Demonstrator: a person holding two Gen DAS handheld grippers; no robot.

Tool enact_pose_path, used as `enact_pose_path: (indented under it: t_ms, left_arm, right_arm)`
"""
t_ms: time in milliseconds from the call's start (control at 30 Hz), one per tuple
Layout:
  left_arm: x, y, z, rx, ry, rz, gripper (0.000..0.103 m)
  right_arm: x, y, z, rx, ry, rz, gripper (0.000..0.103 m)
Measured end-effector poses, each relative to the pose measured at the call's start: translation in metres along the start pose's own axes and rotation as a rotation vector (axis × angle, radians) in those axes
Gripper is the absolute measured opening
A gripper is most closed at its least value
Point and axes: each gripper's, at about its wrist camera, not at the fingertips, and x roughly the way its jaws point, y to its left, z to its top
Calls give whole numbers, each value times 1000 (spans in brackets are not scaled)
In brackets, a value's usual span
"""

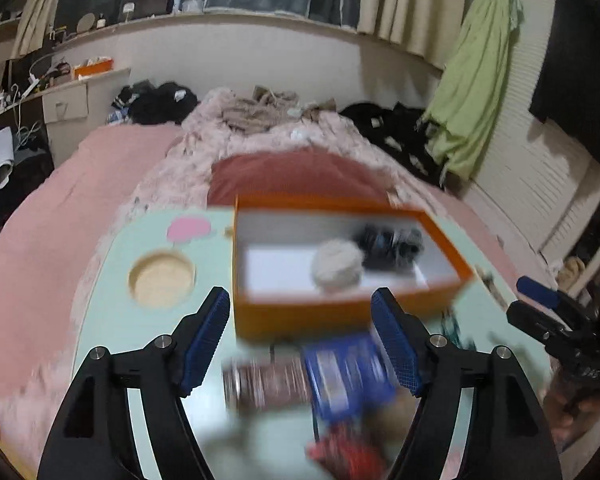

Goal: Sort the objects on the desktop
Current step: 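Drop the white pom-pom in the box with the left gripper while the right drops the black doll in, then grasp the red-emblem tin with the left gripper while the right gripper grasps the teal toy car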

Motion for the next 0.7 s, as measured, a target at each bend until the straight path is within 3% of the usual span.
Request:
enact_pose_path:
  t_ms: [133, 300, 367, 433, 500, 567, 633, 700]
  left_arm:
    - [-21, -16, -47, 60, 62, -46, 80]
    - [-20, -27, -89, 103, 121, 14, 80]
    - [-9, -29, -97, 115, 171, 14, 80]
    - [2, -30, -105, 137, 214, 64, 81]
    - [3, -35, -108, 164, 207, 85, 82]
    - [5, -34, -107, 158, 209, 90, 88]
    - [8, -30, -106, 136, 216, 112, 101]
    - [9, -29, -105, 127, 224, 121, 103]
  right_arm:
    - [-8, 22, -43, -109, 90, -41, 98]
    - [14, 27, -87, -173, 216, -149, 103]
    - [19, 15, -87, -125, 235, -102, 103]
    - [19, 7, -90, -121, 224, -124, 103]
    - [17, 5, -94, -120, 203, -122, 103]
    - [16, 4, -95, -120, 201, -121, 103]
    - [15, 4, -96, -121, 200, -121, 103]
    - [14, 4, -97, -121, 200, -122, 103]
